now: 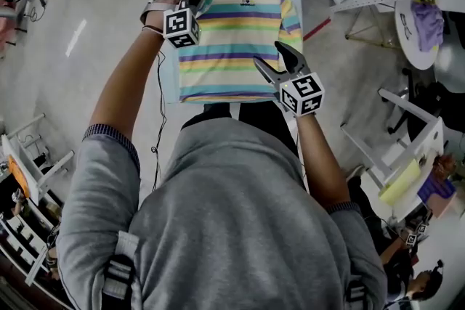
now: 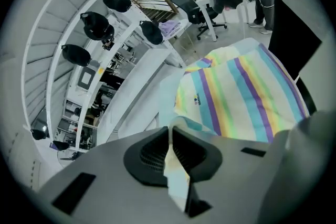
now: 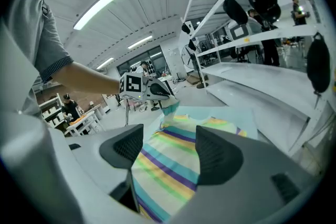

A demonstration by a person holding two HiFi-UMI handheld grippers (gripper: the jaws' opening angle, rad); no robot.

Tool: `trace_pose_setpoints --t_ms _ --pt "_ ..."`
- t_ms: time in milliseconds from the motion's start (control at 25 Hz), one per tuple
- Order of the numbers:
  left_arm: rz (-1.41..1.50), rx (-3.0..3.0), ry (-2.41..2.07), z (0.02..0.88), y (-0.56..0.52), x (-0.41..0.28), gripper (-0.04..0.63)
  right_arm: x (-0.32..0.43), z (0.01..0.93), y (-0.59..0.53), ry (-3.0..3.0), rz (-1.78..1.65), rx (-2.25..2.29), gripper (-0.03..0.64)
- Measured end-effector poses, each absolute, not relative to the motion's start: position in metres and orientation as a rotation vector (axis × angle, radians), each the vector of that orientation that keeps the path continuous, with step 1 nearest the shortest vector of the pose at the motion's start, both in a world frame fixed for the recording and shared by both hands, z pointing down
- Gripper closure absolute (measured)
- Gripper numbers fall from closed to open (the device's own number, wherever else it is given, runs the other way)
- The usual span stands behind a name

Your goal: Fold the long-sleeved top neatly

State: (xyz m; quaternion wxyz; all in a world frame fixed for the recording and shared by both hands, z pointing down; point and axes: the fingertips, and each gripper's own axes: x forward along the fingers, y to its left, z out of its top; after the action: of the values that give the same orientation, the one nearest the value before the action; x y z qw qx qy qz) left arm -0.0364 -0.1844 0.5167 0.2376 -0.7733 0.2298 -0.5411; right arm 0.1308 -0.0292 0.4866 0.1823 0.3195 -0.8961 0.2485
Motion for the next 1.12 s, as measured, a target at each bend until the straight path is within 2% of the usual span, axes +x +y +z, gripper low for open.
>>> trace_pose_setpoints --t_ms 440,840,880,1000,1120 --pt "-1.696 -2.245 0.756 0.616 -0.191 0.059 0.554 0.187 0.519 -0.026 -2.473 0.791 0.921 0.29" --pt "-1.62 -2.643 1.358 0.663 -0.193 0.091 0.523 0.22 0.54 -0.023 -2.419 0.852 0.933 0.291" --pt "-1.584 -2.684 1.428 0.664 -0.194 0.093 0.517 0.223 0.542 -0.023 -2.414 0.857 0.934 0.291" --pt "-1.432 -2.845 1.572 0.665 -0.197 0.108 0.404 0.231 0.547 -0.023 -2.402 0.865 0.935 0.291" --pt "-1.229 -3.029 1.558 0.658 -0.196 0.133 0.379 0.237 0.55 -0.024 -2.392 0.87 0.943 0.291"
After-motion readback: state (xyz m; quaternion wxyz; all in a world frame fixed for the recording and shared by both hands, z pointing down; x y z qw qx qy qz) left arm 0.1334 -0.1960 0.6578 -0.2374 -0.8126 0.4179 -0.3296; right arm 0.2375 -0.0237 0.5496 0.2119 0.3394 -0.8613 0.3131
